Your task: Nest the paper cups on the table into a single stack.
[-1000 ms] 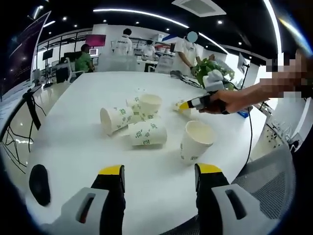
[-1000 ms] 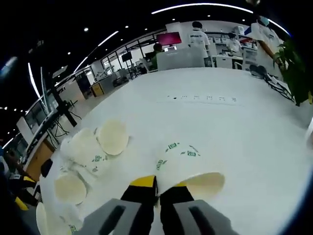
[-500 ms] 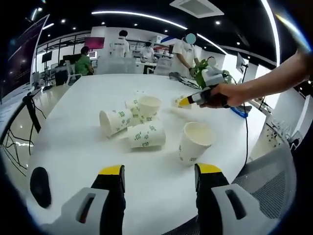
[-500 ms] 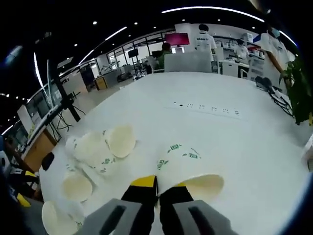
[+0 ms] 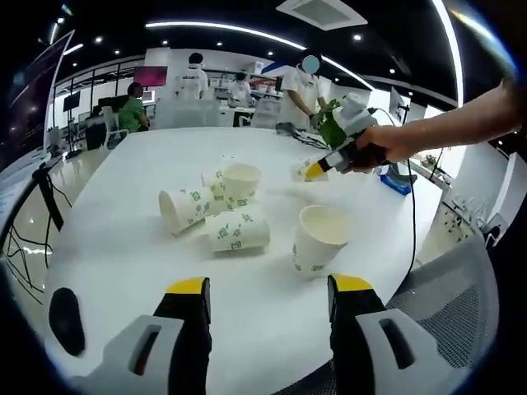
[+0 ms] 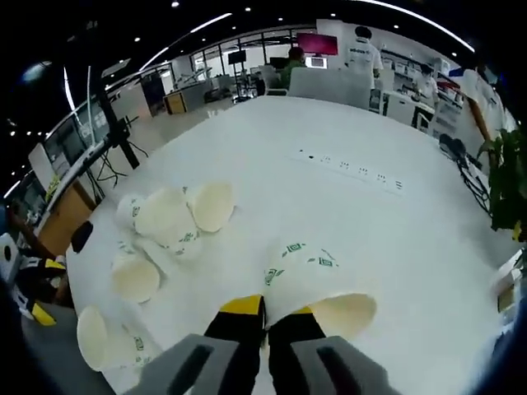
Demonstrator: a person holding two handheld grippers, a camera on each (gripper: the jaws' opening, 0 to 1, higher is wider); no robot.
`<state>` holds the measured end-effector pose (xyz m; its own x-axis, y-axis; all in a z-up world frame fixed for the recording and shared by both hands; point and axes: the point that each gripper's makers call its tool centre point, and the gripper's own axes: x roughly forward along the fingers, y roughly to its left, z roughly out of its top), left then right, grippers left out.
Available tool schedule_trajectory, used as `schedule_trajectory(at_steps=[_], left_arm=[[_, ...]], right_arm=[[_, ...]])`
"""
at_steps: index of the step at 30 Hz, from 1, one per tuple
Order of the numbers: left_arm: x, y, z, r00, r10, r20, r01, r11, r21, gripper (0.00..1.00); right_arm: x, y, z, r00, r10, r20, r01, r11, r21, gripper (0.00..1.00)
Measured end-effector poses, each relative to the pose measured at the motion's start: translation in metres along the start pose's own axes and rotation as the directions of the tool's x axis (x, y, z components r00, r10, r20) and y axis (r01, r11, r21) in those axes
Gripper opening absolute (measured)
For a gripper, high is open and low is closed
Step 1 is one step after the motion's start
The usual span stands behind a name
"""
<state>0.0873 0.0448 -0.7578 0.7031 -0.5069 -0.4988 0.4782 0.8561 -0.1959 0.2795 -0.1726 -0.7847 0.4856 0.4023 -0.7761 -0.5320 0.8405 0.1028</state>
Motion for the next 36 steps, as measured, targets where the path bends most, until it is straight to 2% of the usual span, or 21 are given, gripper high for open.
schedule_trajectory(at_steps=[2,5,9,11,13,15,18,23,25,29,36], left_arm=[[0.0,-0.001,0.0,1.0,-0.003,0.0,0.003,1.0,0.004,0.56],[0.001,-0.002,-0.001,1.0,-0.007,-0.007,0.007,1.0,0.013,0.56],[0.001,-0.003,0.0,1.0,-0.017,-0.001,0.017,1.0,0.016,0.56],[0.0,-0.004,0.001,1.0,-0.02,0.004,0.02,1.0,0.016,0.56],[-0.001,-0.004,0.002,1.0,-0.021,0.008,0.021,1.0,0.015,0.57],[0.0,-0.004,0.002,1.0,-0.022,0.01,0.021,1.0,0.014,0.57],[-0.001,-0.004,0.003,1.0,-0.022,0.012,0.021,1.0,0.013,0.57],[-0.001,-0.004,0.003,1.0,-0.022,0.012,0.022,1.0,0.014,0.57],[-0.002,-0.005,0.004,1.0,-0.022,0.013,0.022,1.0,0.014,0.58],[-0.002,-0.004,0.003,1.0,-0.02,0.012,0.02,1.0,0.017,0.58],[-0.001,-0.005,0.002,1.0,-0.022,0.011,0.022,1.0,0.02,0.59]], right_arm=[[-0.004,0.001,0.001,1.0,-0.001,-0.017,0.001,1.0,-0.014,0.0],[-0.008,0.0,-0.001,0.997,-0.015,-0.081,0.008,0.996,-0.092,0.0],[-0.024,0.014,0.008,0.996,0.008,-0.085,-0.014,0.997,-0.078,0.0],[-0.024,0.018,0.009,0.995,0.03,-0.096,-0.036,0.997,-0.065,0.0],[-0.029,0.031,0.012,0.991,0.084,-0.105,-0.087,0.996,-0.025,0.0],[-0.03,0.038,0.01,0.986,0.107,-0.131,-0.109,0.994,-0.006,0.0],[-0.036,0.045,0.014,0.983,0.122,-0.135,-0.124,0.992,-0.005,0.0],[-0.049,0.067,0.016,0.972,0.156,-0.178,-0.174,0.981,-0.086,0.0],[-0.048,0.066,0.018,0.97,0.158,-0.186,-0.177,0.98,-0.092,0.0],[-0.057,0.077,0.02,0.965,0.182,-0.187,-0.201,0.975,-0.091,0.0],[-0.071,0.091,0.032,0.962,0.193,-0.193,-0.224,0.963,-0.151,0.0]])
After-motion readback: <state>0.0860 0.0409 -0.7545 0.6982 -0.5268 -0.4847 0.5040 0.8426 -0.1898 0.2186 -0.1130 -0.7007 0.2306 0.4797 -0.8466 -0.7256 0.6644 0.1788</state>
